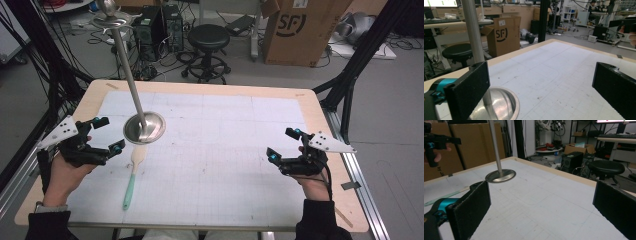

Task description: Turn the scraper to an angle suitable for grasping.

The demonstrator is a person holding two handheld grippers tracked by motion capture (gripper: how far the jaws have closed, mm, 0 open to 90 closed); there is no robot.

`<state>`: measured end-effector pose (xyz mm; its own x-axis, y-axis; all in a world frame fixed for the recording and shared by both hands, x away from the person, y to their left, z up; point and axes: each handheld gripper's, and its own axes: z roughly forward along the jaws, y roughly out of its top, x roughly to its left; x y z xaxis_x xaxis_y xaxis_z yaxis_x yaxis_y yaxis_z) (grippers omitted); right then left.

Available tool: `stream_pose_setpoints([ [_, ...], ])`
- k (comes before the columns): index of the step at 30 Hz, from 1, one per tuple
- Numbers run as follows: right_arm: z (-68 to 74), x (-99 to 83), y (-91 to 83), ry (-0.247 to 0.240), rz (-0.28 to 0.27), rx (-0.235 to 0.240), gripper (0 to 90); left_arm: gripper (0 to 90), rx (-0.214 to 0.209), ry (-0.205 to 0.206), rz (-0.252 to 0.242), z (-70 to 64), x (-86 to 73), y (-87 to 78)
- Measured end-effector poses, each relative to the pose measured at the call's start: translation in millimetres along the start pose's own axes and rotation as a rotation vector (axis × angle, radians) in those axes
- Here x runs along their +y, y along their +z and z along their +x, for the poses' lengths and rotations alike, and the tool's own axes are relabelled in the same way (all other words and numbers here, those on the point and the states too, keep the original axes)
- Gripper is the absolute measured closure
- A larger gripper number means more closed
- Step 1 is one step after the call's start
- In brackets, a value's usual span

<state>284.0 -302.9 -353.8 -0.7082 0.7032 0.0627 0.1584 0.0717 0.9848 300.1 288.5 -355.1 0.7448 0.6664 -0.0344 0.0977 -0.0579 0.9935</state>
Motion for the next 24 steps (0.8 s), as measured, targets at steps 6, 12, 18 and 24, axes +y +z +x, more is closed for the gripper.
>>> stream_pose_setpoints([
  [6,0.3,-1.2,0.7,0.003,0.007,0.001,0.6,1.8,0.012,-0.019,0.009,3.0,-4.4,-1.7],
  [12,0.2,-3.1,2.9,0.005,0.019,0.005,0.6,1.8,-0.011,-0.046,0.029,4.2,-8.8,0.6],
  [18,-1.3,-5.6,6.9,0.015,0.029,0.010,0.6,3.4,0.014,-0.010,0.073,2.8,-17.3,6.3],
  [24,-1.8,-6.2,10.2,0.016,0.033,0.017,0.6,71.2,0.106,-0.035,0.204,-0.4,-26.7,2.3],
])
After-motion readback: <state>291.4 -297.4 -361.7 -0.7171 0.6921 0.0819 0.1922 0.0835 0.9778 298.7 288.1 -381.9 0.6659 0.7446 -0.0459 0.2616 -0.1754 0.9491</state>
